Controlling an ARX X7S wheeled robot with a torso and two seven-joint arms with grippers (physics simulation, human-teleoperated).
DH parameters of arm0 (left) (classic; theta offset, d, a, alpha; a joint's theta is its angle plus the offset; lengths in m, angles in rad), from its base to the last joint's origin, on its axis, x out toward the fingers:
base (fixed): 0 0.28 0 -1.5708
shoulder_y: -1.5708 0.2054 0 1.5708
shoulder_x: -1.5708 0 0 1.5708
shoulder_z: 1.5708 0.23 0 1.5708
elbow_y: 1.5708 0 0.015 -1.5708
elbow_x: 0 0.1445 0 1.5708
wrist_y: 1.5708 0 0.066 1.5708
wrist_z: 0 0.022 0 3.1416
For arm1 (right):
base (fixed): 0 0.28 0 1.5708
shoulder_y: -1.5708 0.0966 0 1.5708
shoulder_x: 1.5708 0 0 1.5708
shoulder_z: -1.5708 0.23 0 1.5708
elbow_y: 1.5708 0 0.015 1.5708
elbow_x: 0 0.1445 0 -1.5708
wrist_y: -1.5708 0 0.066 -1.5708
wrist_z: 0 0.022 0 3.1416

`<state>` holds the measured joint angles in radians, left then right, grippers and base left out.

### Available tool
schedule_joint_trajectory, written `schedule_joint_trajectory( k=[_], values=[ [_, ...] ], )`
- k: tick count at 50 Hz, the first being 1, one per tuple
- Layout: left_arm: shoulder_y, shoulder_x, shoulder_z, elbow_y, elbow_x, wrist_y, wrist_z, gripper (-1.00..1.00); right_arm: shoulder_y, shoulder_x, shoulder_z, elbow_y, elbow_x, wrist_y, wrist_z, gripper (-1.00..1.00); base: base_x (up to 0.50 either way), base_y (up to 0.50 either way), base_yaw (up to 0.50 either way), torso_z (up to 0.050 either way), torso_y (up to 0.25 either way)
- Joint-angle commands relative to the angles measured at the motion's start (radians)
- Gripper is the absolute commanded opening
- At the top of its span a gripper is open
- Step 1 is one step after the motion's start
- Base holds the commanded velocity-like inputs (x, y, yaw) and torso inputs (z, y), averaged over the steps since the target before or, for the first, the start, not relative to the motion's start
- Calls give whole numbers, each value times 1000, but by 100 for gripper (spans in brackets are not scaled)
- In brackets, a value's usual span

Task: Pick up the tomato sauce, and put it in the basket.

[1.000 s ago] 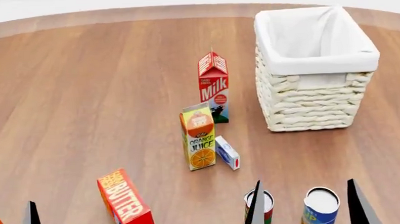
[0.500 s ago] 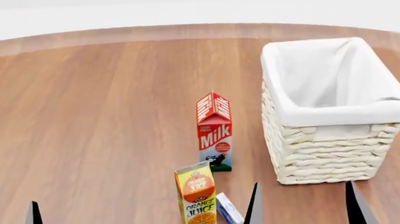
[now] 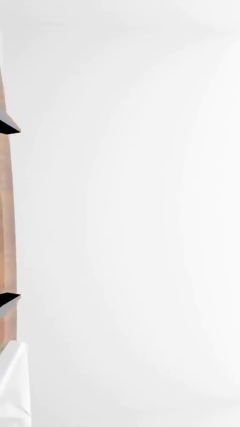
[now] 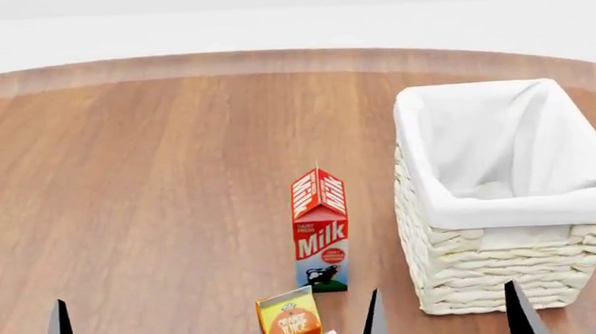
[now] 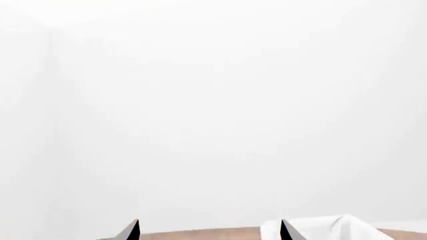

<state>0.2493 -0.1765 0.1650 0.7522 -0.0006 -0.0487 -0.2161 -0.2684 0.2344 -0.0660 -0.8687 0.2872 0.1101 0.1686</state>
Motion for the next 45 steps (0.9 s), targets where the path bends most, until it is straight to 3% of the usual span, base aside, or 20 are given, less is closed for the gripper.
schedule_joint_trajectory(
  k=[1,11,18,45],
  values=[
    [-17,-3,23,-33,16,-5,-11,100,-156,75,47,44,-5,-61,-43,100,0,0,0,0,0],
    [-19,-10,35,-38,21,-10,-20,100,-366,98,160,104,7,-158,-50,100,0,0,0,0,0],
    [-17,-15,39,-32,24,-12,-28,100,-450,81,150,173,12,-218,-80,100,0,0,0,0,0],
    [-26,-31,55,-31,23,-18,-50,100,-404,18,-13,481,-60,-320,-155,100,0,0,0,0,0]
  ],
)
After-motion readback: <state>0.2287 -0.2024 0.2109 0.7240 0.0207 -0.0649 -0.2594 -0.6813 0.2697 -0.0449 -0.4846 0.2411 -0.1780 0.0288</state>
